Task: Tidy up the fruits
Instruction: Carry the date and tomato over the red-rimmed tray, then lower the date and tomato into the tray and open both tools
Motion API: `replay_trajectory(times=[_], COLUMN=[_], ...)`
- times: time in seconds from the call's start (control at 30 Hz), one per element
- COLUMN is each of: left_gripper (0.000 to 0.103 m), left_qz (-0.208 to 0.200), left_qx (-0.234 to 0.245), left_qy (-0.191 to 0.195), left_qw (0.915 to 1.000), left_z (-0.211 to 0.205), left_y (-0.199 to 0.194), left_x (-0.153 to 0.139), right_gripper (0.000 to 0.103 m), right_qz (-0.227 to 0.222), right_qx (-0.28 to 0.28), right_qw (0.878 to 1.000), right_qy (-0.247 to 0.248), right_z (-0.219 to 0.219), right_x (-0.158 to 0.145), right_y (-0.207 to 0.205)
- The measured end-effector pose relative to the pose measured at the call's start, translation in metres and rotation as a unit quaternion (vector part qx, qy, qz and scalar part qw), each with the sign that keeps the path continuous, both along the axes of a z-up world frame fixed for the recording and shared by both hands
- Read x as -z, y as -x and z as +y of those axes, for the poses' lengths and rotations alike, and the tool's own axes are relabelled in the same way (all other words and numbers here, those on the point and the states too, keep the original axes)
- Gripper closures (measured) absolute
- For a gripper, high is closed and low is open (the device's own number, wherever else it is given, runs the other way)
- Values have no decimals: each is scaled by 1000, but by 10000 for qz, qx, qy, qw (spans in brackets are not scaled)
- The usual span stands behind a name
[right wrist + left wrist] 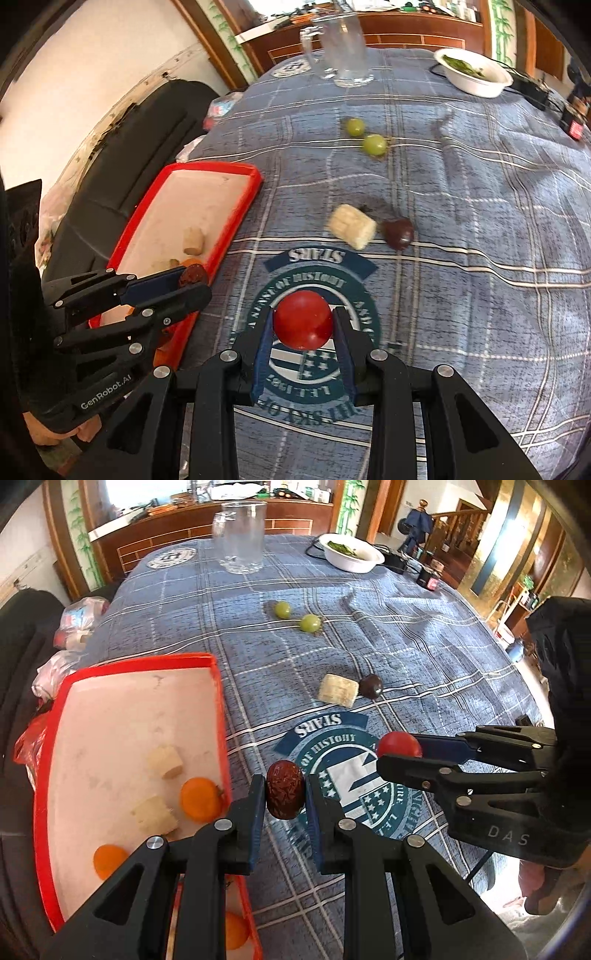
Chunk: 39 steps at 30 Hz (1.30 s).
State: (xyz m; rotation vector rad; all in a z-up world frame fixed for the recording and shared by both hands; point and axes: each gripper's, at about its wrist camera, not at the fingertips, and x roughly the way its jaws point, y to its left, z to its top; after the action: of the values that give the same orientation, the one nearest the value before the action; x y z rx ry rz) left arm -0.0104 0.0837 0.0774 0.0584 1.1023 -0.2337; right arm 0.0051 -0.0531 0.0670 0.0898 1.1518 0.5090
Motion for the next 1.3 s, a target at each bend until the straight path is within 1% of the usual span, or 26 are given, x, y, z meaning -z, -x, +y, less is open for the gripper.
replay_trajectory(times=[0.13,0.27,0.33,0.43,0.57,0.63,0.73,0.9,0.97,1.1,1.3], left_gripper=[84,84,84,84,84,84,84,84,84,84,84], left_qz=[-49,-64,-51,-54,-29,-16,40,165,239,353,457], left_qx=[-241,-717,-936,-1306,-1732,-1870,-2097,-2184,-2177,-2071,-1976], left_qy=[89,307,355,413,458,459,580,722,790,801,837], left_qw=[9997,9969,9950,9906,9838,9813,9760,9730,9725,9744,9756], left_z=[19,55,73,105,137,146,161,167,167,163,163], left_y=[9,25,35,56,77,83,90,89,88,86,84], left_x=[-5,-11,-12,-14,-13,-11,-5,8,14,23,30], right_gripper=[71,71,71,71,71,71,71,71,71,71,71], right_qz=[-13,-59,-88,-104,-87,-74,-67,-60,8,90,289], right_qx=[-200,-456,-588,-741,-903,-1009,-1173,-1484,-1599,-1856,-1979], right_qw=[9998,9989,9982,9972,9958,9948,9930,9888,9870,9825,9798], right_qy=[-30,-45,-41,-56,-77,-78,-77,-108,-168,-114,-27], right_z=[18,39,50,64,81,91,105,135,149,180,210], right_x=[-1,-4,-6,-7,-6,-5,-4,-7,-7,-1,13], right_y=[-1,-2,-2,-2,-4,-4,-4,-7,-10,-18,-28])
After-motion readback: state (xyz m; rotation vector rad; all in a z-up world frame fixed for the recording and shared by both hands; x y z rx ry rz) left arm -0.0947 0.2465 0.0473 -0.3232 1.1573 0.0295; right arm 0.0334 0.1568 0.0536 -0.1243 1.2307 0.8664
